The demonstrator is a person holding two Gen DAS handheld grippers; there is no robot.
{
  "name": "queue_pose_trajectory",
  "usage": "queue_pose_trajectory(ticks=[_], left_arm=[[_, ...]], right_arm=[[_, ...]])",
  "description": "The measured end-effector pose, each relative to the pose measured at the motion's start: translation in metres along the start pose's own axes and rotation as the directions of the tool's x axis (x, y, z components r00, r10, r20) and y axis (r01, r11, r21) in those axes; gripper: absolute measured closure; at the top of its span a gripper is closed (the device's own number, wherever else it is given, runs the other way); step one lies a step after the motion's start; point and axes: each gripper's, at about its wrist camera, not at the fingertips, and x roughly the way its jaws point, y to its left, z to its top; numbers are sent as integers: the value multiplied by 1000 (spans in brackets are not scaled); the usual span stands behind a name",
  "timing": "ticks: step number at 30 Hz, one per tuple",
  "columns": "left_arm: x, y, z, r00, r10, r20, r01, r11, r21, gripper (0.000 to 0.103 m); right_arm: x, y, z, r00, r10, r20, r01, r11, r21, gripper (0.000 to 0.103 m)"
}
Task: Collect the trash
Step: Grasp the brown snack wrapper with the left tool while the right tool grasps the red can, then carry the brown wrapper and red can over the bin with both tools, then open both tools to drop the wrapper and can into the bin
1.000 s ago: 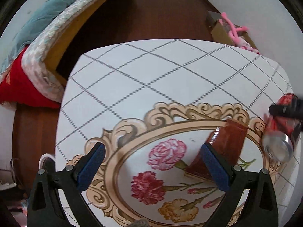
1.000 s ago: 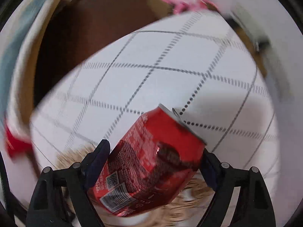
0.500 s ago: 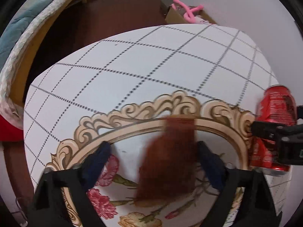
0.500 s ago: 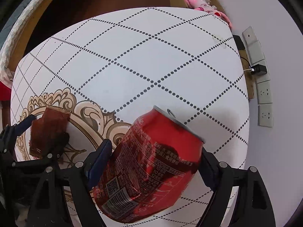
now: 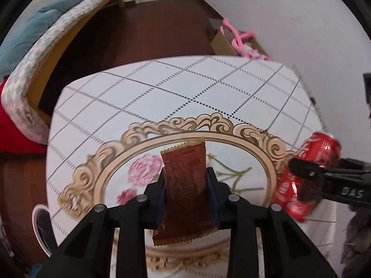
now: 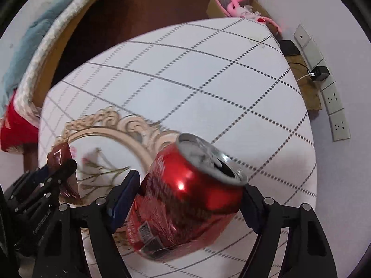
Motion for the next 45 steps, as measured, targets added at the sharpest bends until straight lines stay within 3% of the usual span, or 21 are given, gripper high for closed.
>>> queue_pose_trajectory(ticks=[8, 15, 20, 25, 30, 35, 39, 45], left_arm=[[-82, 39, -30, 994, 38, 107, -32, 998, -59, 76], [-152, 104, -65, 971, 126, 203, -99, 986, -135, 76], [-184, 159, -94, 954, 195, 229, -149, 968, -202, 76], [-197, 220, -131, 937, 279, 211, -222, 940, -259, 76], [-186, 294, -175, 939, 318, 132, -252, 895, -369, 76], [-158, 368, -219, 944, 329, 27, -274, 826, -492, 76], [-126, 420, -245, 954, 297, -46, -269, 773, -574, 76], [-72, 478, -270, 975, 183, -128, -220, 693, -686, 71]], right_arm=[[-27, 45, -15, 992, 89, 90, -85, 995, -45, 24], [-73, 110, -38, 972, 172, 158, -152, 979, -135, 24], [-98, 179, -56, 956, 242, 166, -202, 953, -226, 24], [-96, 265, -81, 945, 304, 117, -253, 912, -322, 24], [-56, 354, -114, 938, 348, 11, -317, 867, -384, 24], [13, 433, -143, 928, 352, -124, -371, 833, -411, 24], [74, 487, -159, 926, 316, -206, -376, 821, -429, 24], [160, 544, -175, 937, 202, -284, -319, 827, -463, 24]])
